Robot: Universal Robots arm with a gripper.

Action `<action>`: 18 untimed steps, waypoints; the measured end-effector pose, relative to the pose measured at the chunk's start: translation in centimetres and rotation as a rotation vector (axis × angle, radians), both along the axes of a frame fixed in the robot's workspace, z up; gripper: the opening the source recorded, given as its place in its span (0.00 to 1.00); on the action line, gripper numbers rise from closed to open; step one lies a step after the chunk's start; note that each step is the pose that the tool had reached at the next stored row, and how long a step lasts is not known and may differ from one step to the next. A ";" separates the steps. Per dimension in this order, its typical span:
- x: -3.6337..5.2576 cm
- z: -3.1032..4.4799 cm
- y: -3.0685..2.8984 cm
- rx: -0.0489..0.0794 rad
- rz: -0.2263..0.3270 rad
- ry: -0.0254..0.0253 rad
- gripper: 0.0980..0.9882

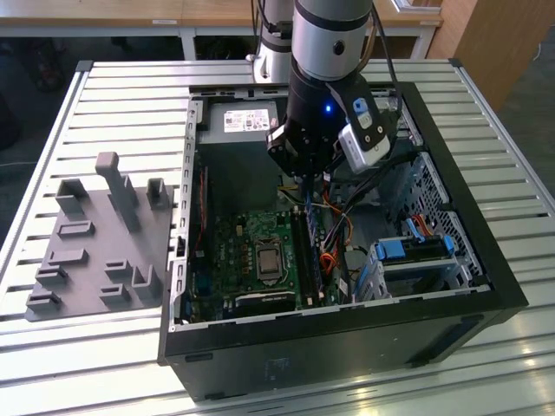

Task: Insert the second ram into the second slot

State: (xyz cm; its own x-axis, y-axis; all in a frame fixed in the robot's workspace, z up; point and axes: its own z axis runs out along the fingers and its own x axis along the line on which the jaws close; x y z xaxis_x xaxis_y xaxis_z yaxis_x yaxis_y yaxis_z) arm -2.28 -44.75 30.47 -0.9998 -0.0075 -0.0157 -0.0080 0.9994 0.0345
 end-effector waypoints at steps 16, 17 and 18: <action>0.00 -0.44 0.00 0.000 0.000 -0.0001 0.04; 0.00 -0.47 0.00 0.000 0.000 0.0000 0.04; 0.00 -0.50 0.00 0.000 0.000 0.0000 0.04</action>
